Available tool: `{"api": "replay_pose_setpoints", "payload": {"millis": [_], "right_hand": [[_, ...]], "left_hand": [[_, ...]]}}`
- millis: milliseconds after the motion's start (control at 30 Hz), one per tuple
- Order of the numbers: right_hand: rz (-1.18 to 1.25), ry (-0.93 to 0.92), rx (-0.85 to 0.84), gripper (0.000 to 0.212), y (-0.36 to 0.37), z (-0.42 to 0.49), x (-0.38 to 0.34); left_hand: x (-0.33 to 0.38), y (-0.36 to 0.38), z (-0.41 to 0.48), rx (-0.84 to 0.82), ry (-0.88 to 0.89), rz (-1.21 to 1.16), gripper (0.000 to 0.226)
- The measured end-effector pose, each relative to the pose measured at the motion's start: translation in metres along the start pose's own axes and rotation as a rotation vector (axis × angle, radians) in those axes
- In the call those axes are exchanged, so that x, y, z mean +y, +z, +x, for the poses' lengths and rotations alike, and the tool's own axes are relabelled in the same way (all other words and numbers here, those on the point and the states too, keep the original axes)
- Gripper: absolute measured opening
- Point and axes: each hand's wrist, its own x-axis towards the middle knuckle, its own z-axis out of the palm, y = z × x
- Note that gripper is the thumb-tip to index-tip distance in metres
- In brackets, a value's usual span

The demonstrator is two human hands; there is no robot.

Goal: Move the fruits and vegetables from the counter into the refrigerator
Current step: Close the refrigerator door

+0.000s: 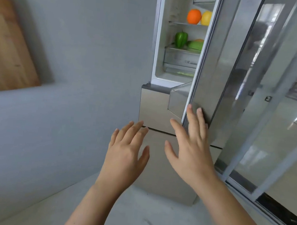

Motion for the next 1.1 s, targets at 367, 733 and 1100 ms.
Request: {"api": "replay_pose_setpoints", "payload": {"millis": [367,733,1100], "right_hand": [[-0.039,-0.143,0.000,0.060,0.049,0.070,0.034],[-0.117,-0.108,0.023,0.066,0.131,0.180,0.108],[-0.161,-0.079,-0.004,0.066,0.193,0.262,0.150]], "left_hand": [[-0.041,0.028,0.051,0.079,0.042,0.041,0.039],[-0.076,0.103,0.185,0.089,0.198,0.118,0.043],[-0.137,0.190,0.267,0.073,0.187,0.173,0.047]]}}
